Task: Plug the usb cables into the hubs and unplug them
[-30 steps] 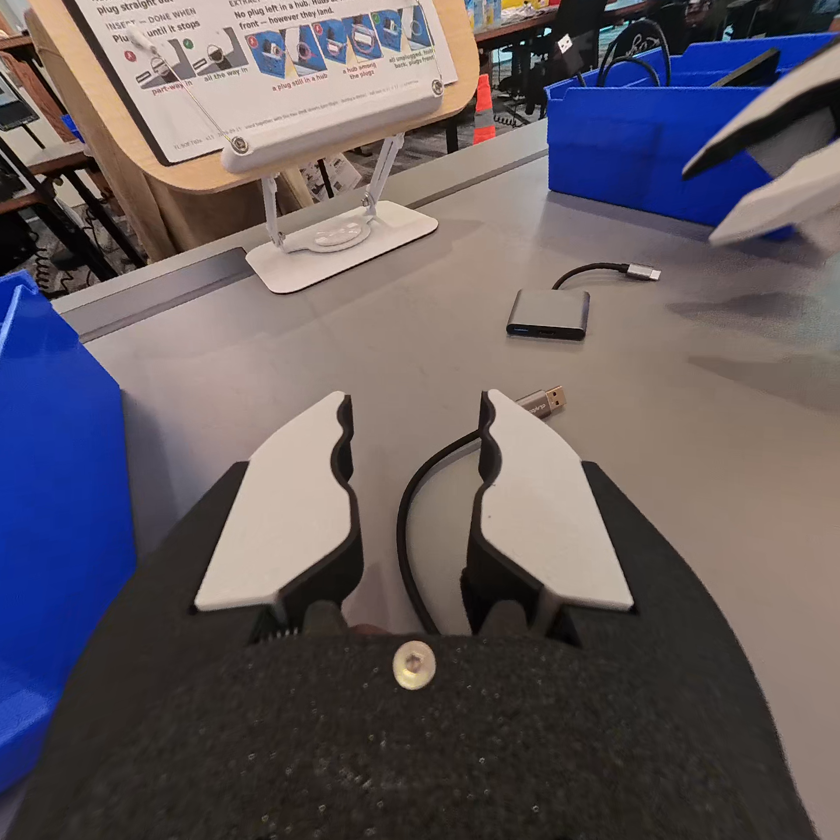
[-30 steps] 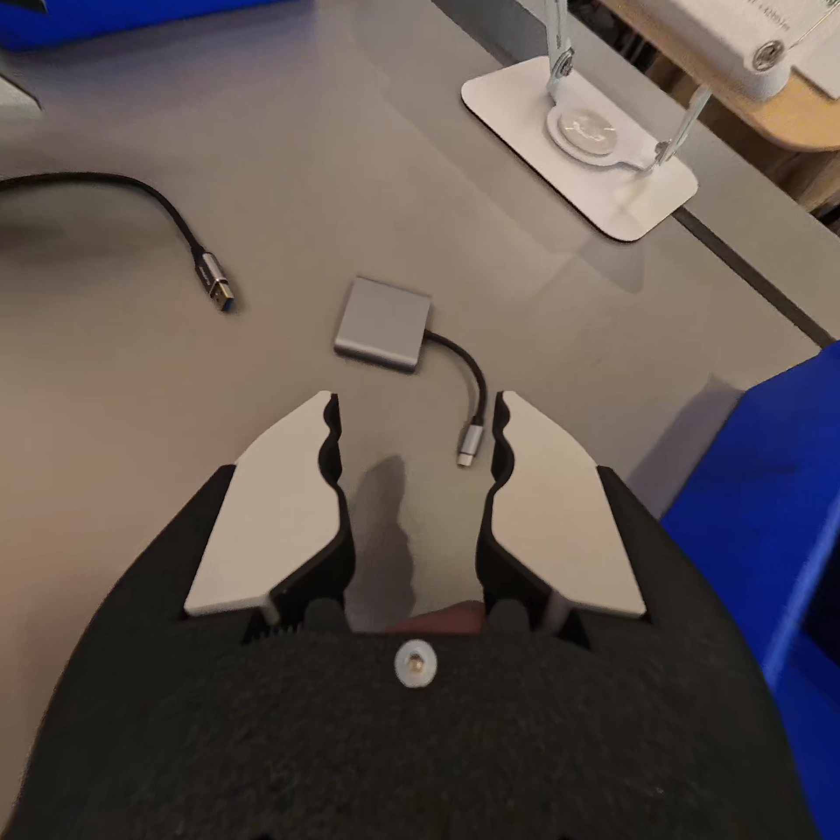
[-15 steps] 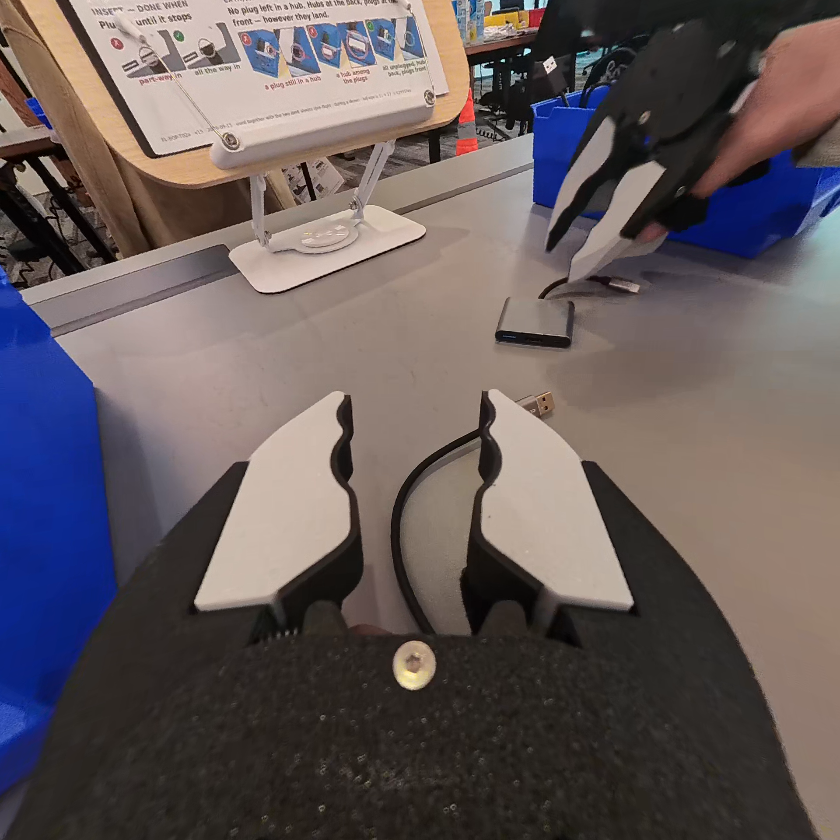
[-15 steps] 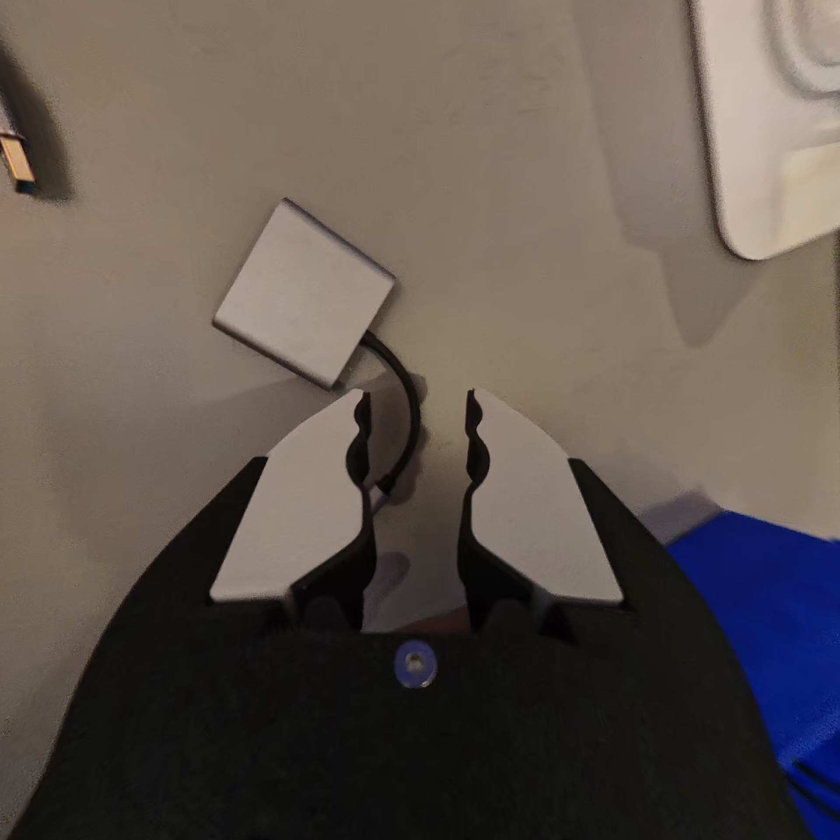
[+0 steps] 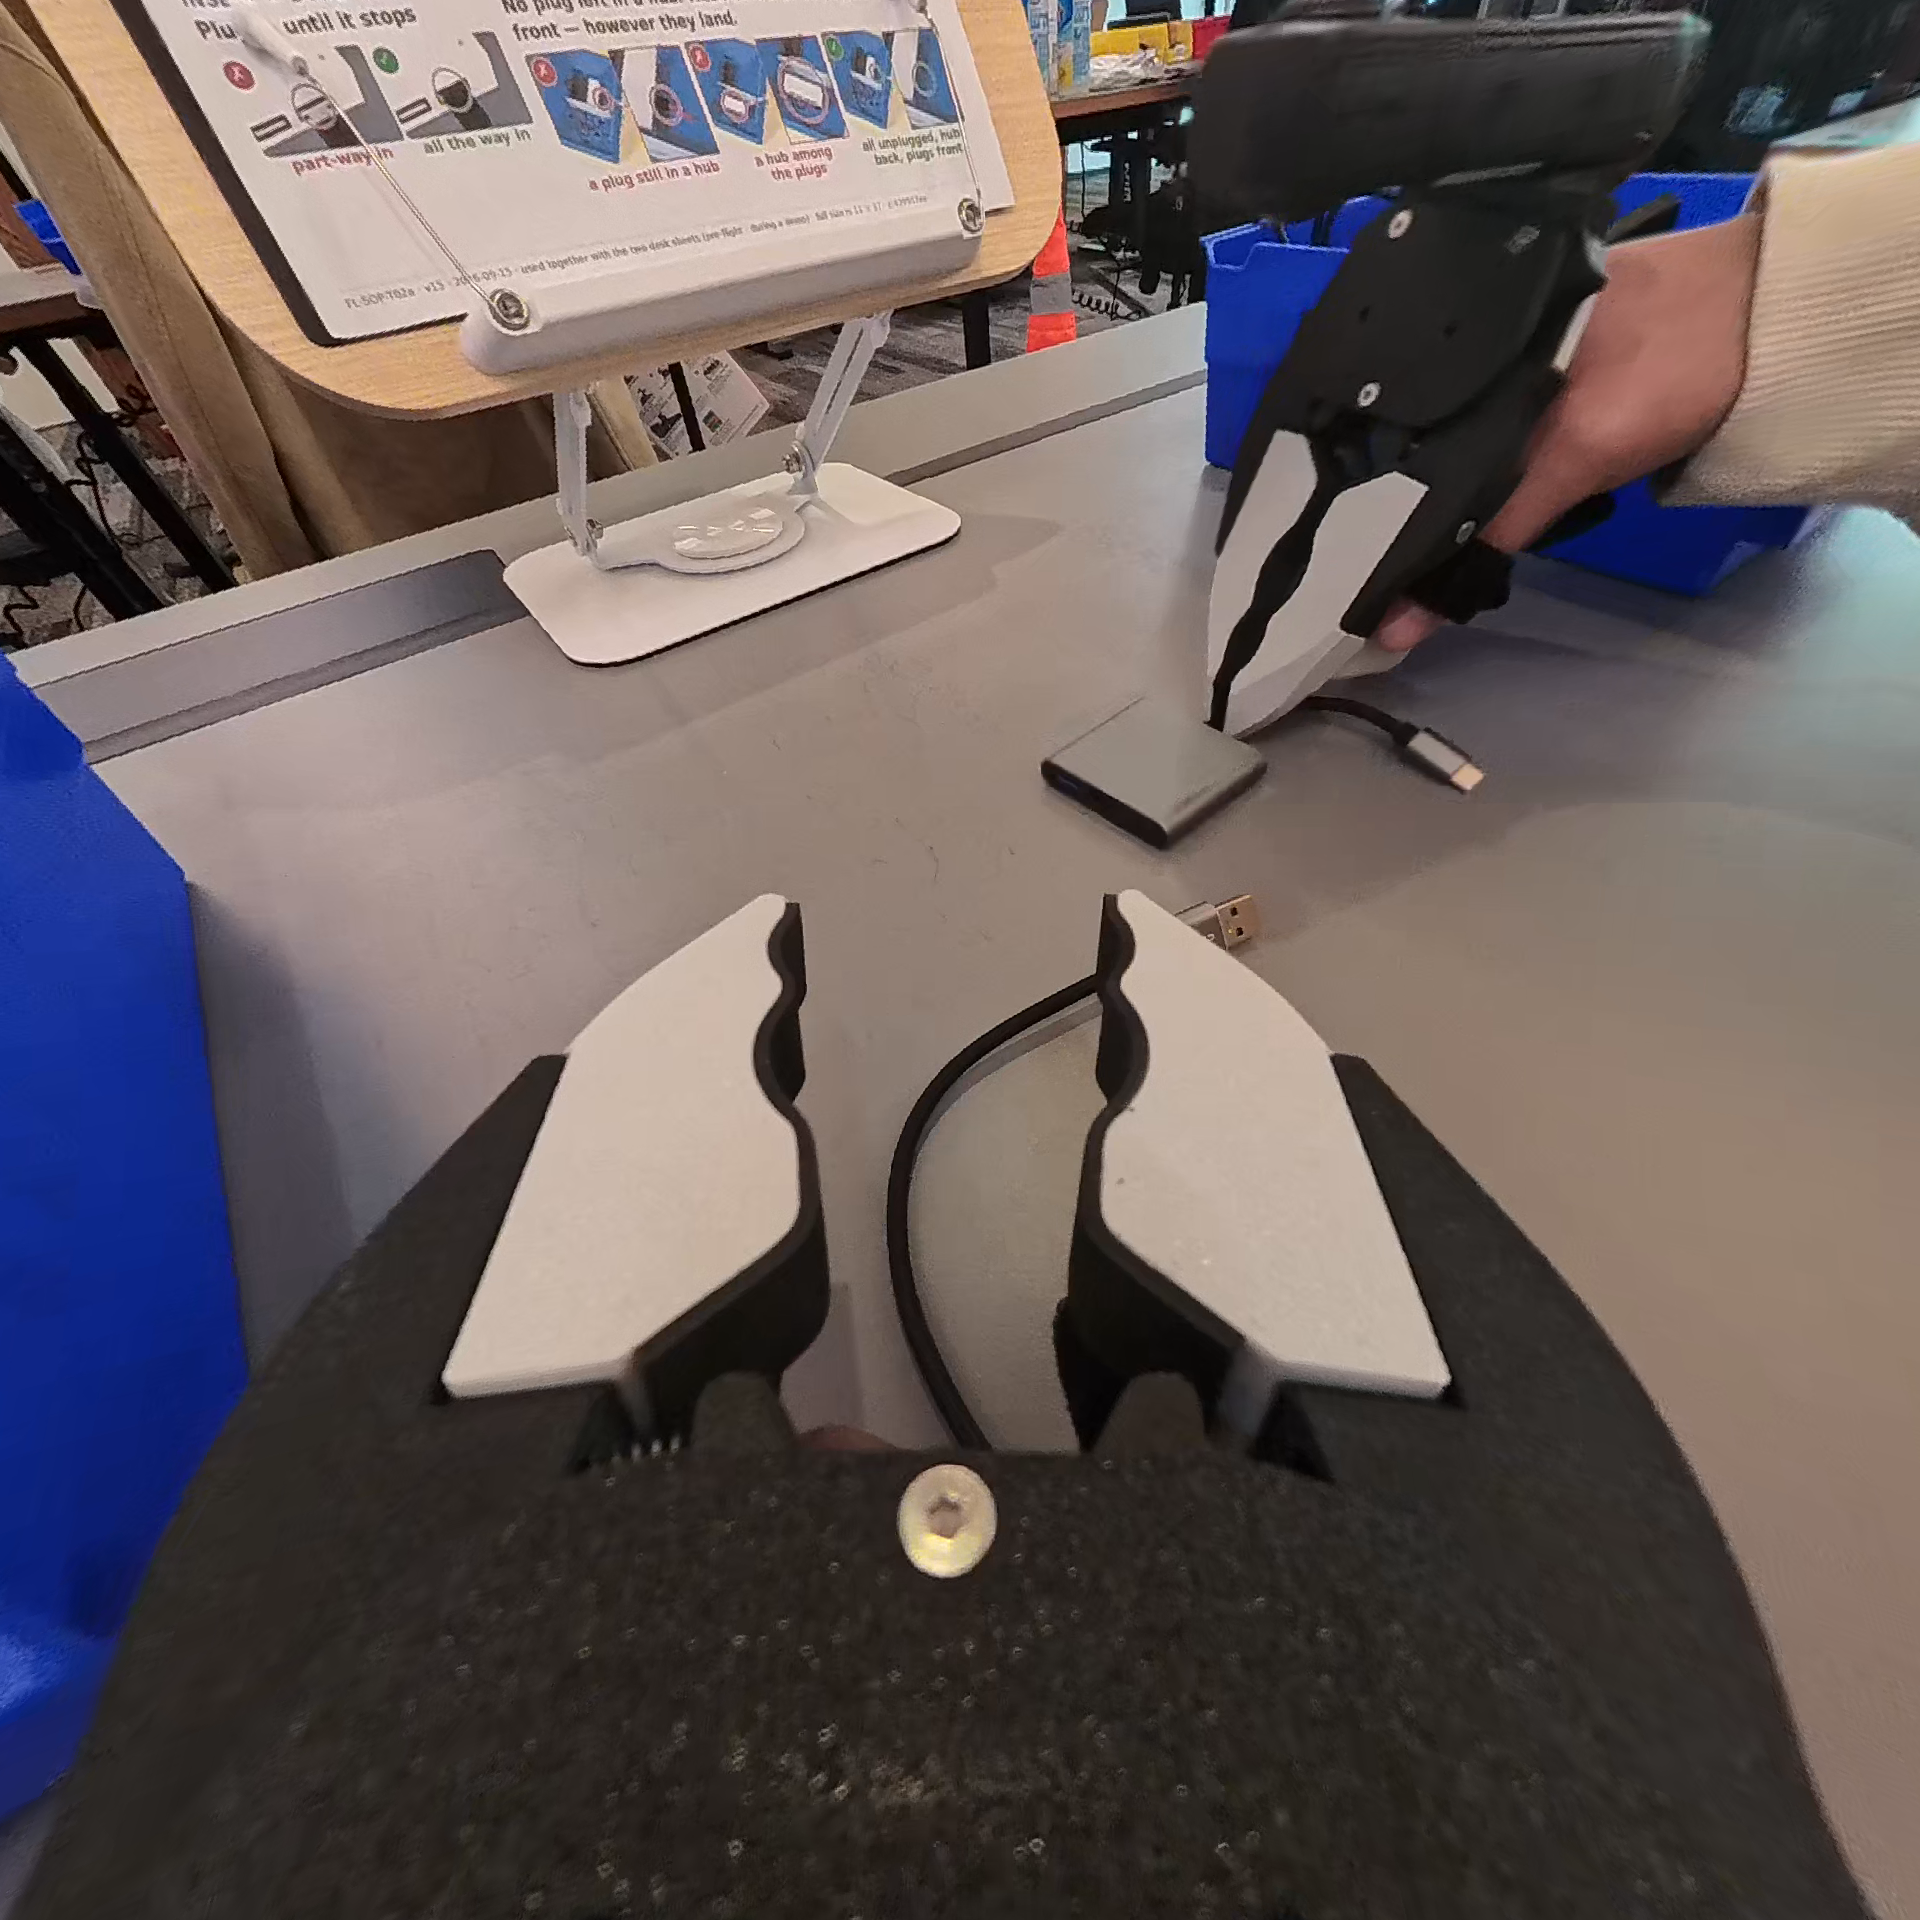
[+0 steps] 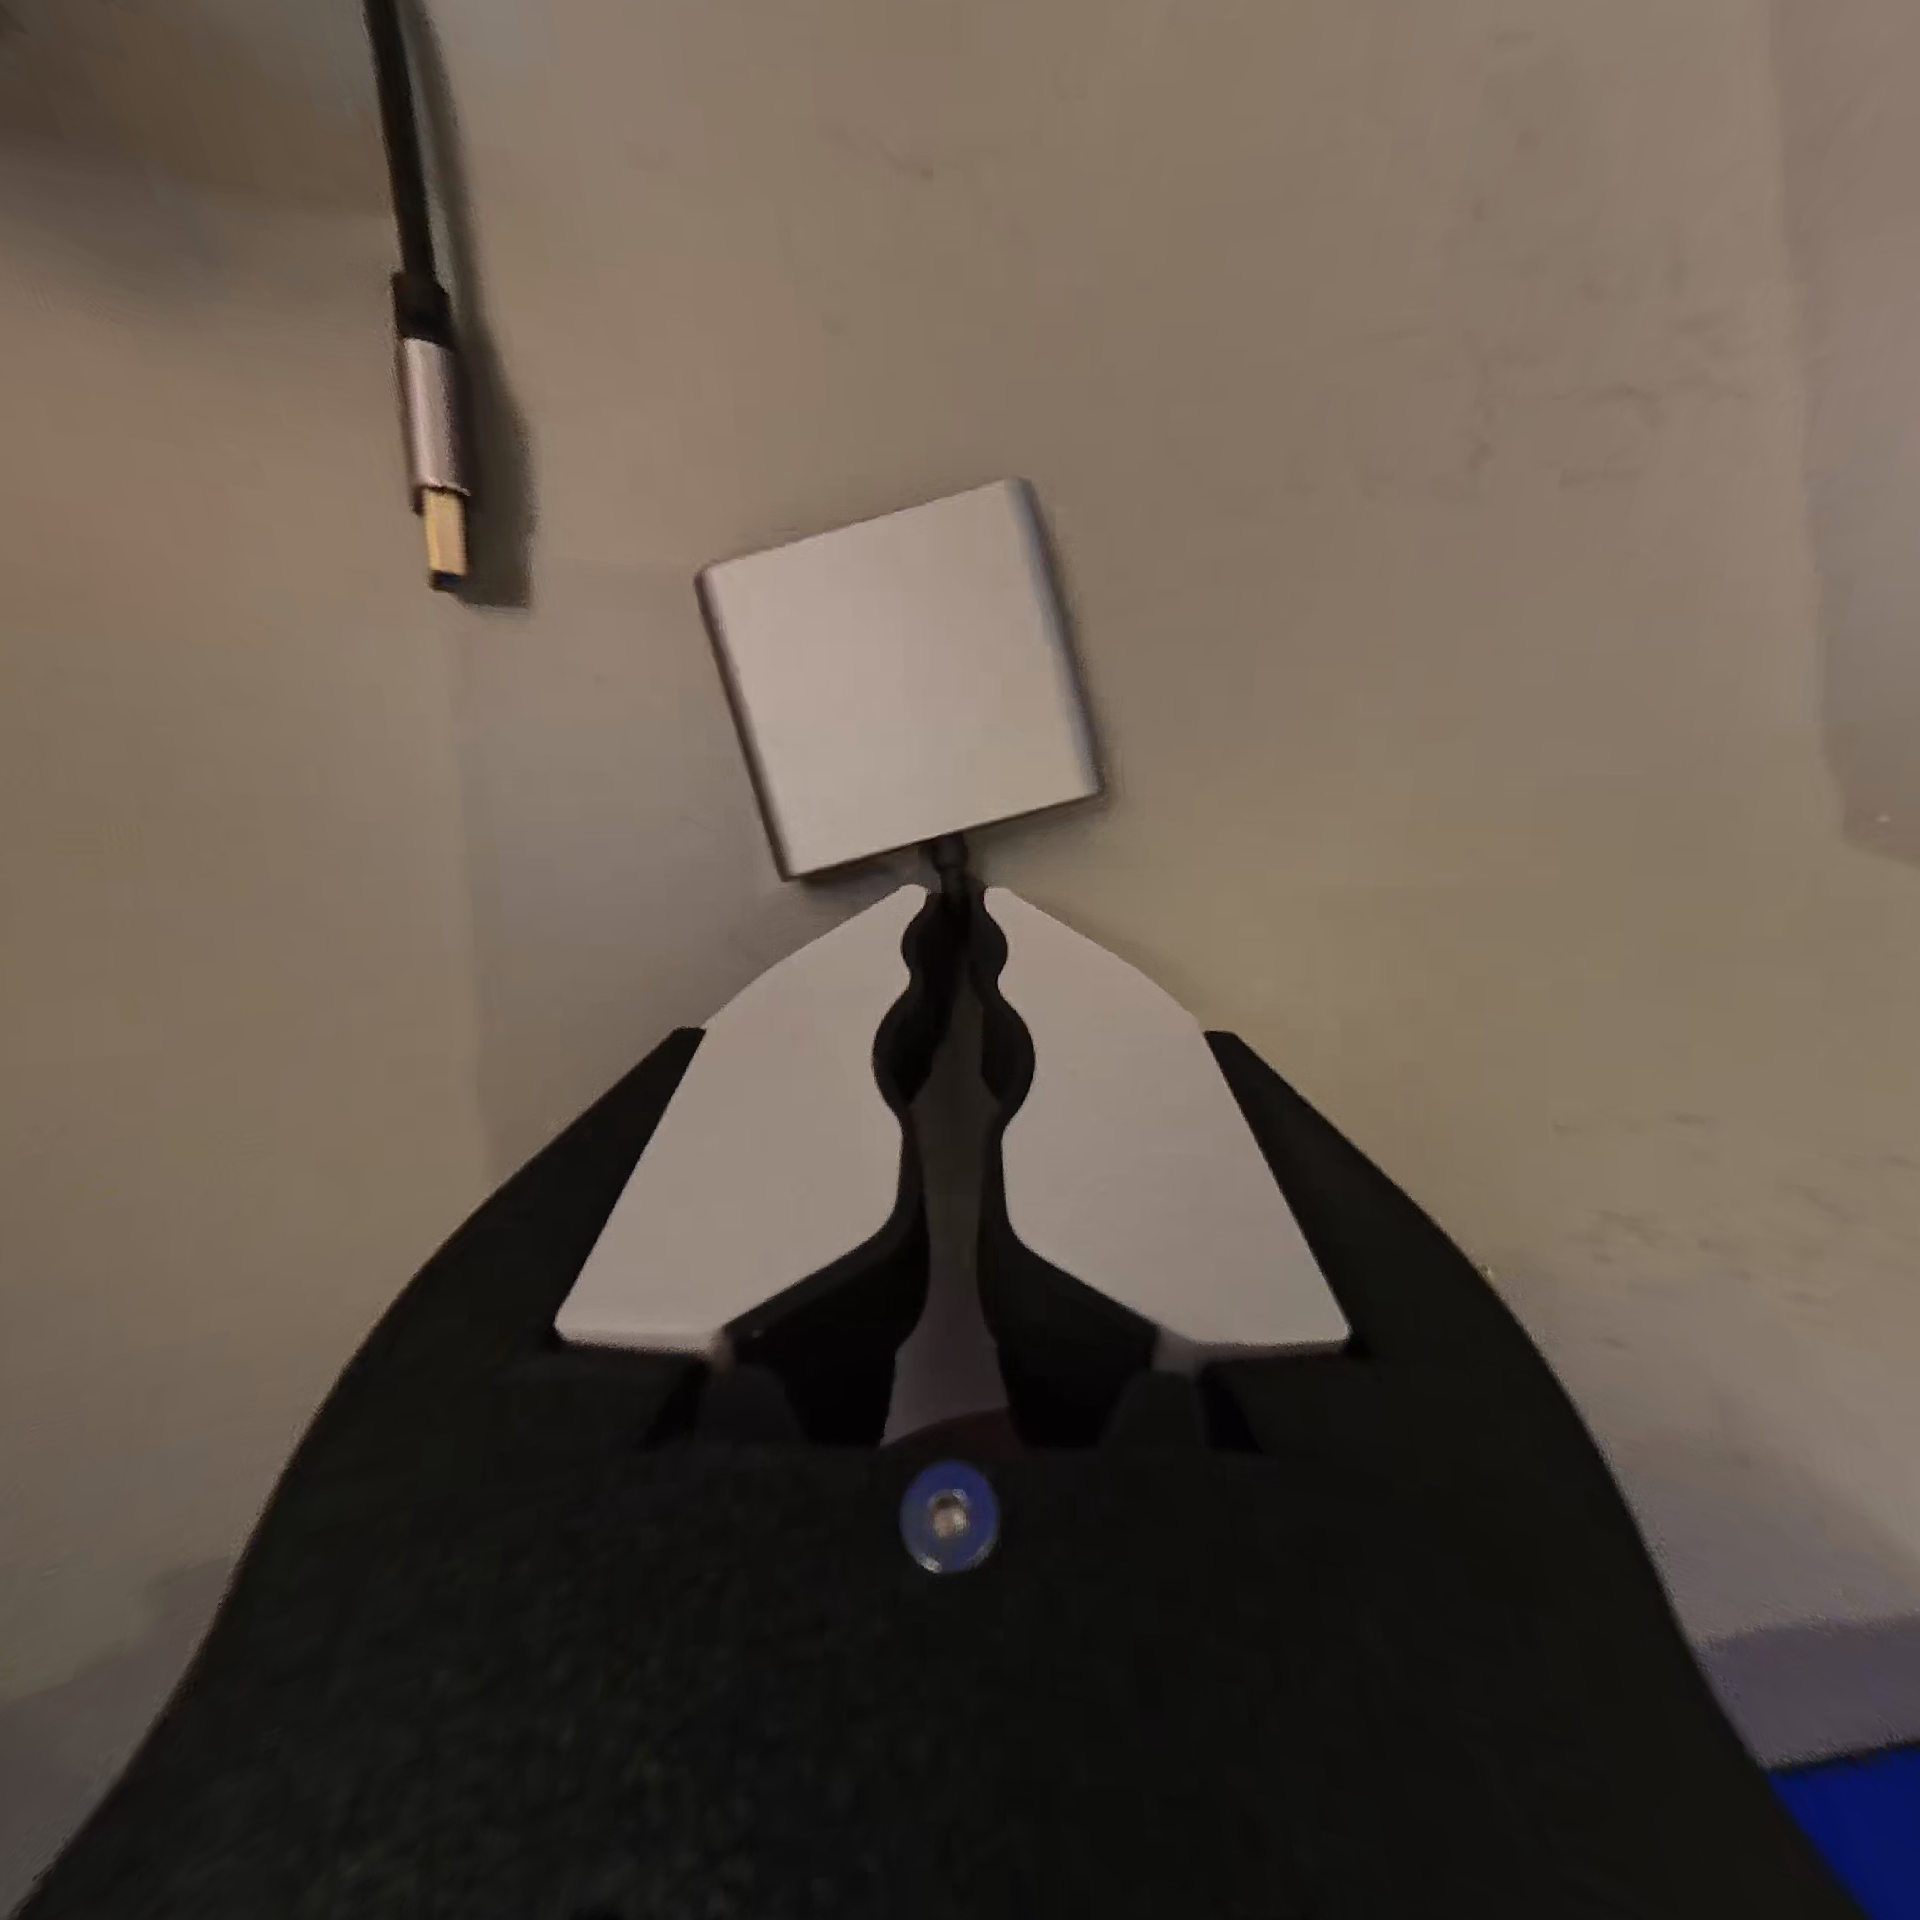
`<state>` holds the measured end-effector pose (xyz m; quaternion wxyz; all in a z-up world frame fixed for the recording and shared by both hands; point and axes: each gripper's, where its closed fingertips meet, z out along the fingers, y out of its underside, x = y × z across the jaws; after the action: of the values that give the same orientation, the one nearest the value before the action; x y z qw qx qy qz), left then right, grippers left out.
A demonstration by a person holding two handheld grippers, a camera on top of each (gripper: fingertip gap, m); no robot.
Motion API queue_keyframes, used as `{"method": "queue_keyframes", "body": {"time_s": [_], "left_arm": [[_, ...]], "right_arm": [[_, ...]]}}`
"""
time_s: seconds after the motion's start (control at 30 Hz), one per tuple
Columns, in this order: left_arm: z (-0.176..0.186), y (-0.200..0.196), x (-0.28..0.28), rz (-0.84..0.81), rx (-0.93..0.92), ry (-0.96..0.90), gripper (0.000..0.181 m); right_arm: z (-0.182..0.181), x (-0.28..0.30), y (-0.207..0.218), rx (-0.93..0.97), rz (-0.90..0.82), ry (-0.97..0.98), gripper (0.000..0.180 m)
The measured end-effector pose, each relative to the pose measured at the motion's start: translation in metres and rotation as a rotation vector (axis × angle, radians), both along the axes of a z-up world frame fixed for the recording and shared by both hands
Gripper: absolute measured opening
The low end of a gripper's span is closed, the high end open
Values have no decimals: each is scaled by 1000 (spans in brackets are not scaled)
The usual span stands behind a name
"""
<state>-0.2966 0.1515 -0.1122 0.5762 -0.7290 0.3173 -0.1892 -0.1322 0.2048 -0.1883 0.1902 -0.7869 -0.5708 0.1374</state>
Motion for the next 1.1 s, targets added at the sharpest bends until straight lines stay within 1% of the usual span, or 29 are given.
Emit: {"method": "queue_keyframes", "body": {"time_s": [0.03, 0.1, 0.2, 0.3, 0.4, 0.5, 0.57, 0.63, 0.73, 0.83, 0.9, 0.97, 1.1], "left_arm": [[0, 0, 0, 1, 0, -3, 54], [1, 0, -1, 2, -2, -10, 54], [1, 1, -1, 4, -3, -14, 53], [1, 0, 0, 1, 1, -4, 53], [0, -2, 2, -4, 15, 13, 53], [-1, -6, 6, -34, 32, 46, 53], [-2, -10, 10, -86, 55, 115, 47], [-9, -17, 15, -184, 23, 208, 43], [-24, -22, 20, -311, -48, 374, 48], [-36, -15, 22, -405, -82, 546, 51], [-41, -8, 27, -467, -98, 625, 48], [-45, -2, 34, -528, -97, 674, 46], [-55, -4, 56, -655, -146, 683, 40]], "right_arm": [[4, -5, -3, 19, 0, 41, 4], [17, -14, -9, 51, -10, 147, 3], [47, -26, -23, 104, -19, 345, 3], [75, -33, -43, 115, -1, 543, 3], [93, -34, -60, 120, 23, 693, 4], [104, -30, -71, 124, 45, 815, 4], [109, -26, -76, 113, 55, 888, 4], [110, -21, -77, 120, 49, 931, 4], [109, -14, -81, 140, 43, 917, 4], [110, -8, -86, 144, 36, 927, 4], [106, -5, -85, 150, 29, 913, 4], [100, -4, -82, 147, 19, 878, 4], [97, -7, -84, 156, 30, 852, 4]]}}
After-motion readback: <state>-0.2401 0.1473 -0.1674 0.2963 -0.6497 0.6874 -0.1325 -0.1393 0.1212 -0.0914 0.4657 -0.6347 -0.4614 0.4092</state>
